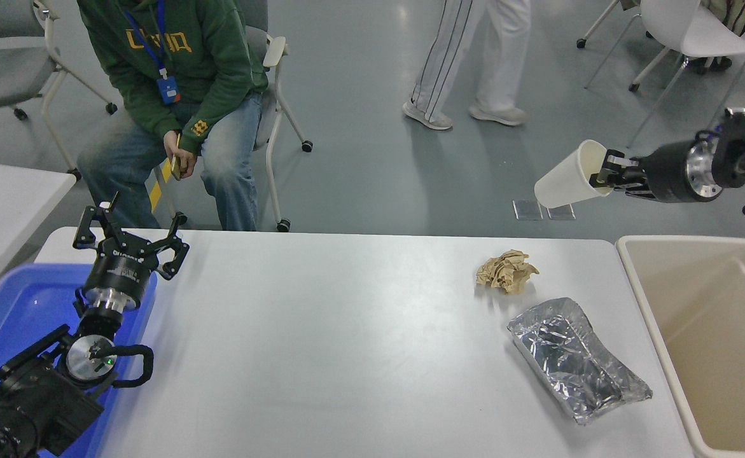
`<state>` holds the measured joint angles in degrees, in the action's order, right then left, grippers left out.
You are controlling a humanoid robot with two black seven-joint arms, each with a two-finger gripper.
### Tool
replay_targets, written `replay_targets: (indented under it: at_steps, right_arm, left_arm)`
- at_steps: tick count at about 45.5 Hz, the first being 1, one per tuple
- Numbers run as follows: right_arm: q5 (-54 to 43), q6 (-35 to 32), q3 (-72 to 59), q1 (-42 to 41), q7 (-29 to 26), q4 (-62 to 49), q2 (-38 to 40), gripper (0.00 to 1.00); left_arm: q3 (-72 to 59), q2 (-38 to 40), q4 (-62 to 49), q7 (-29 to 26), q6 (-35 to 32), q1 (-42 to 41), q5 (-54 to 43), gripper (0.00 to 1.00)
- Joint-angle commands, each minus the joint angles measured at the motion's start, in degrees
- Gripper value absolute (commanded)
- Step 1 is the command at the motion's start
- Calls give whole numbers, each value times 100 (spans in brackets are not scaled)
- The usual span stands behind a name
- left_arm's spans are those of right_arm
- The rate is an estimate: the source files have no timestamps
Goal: Clean the table surface
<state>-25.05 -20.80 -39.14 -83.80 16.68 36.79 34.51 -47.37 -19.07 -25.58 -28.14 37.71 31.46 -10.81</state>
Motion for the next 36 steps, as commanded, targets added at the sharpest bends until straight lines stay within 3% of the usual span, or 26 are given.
replay_targets:
  at_steps: [1,24,36]
  right_arm:
    - [9,24,267,944,-7,-1322,-40,0]
    - [0,32,1462,2869,-34,-3933,-690,0]
    - [0,392,1550,3405,-69,-4233,-1007,0]
  left_arm:
    - [0,0,0,1,0,0,0,100]
    - [0,0,0,-7,0,0,0,100]
    - [0,0,0,1,-9,0,0,100]
